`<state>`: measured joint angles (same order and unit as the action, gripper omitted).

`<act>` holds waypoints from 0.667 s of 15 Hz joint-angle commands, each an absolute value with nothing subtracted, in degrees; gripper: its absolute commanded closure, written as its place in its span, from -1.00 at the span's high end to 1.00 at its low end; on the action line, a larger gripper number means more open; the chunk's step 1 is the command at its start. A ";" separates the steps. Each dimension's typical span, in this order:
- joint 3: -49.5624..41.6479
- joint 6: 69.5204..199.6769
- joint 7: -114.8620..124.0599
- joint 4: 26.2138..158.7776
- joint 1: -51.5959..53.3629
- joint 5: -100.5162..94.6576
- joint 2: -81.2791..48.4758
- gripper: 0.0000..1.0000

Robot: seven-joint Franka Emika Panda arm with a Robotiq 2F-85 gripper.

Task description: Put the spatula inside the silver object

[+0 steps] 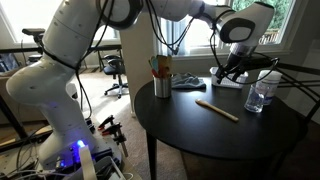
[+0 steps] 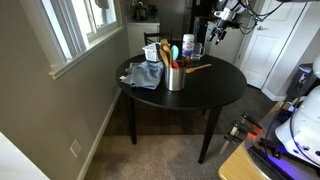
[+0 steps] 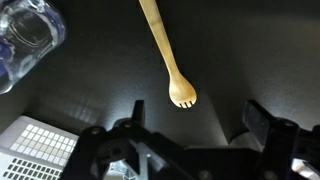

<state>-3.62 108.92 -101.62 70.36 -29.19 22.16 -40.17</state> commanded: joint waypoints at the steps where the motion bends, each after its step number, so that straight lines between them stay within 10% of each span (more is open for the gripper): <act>1: -1.71 102.23 -103.12 59.79 -29.57 20.05 -48.83 1.00; 10: -0.71 93.53 -110.22 39.78 -28.83 12.37 -65.93 1.00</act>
<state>-1.68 96.50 -107.65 46.82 -28.39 15.49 -61.28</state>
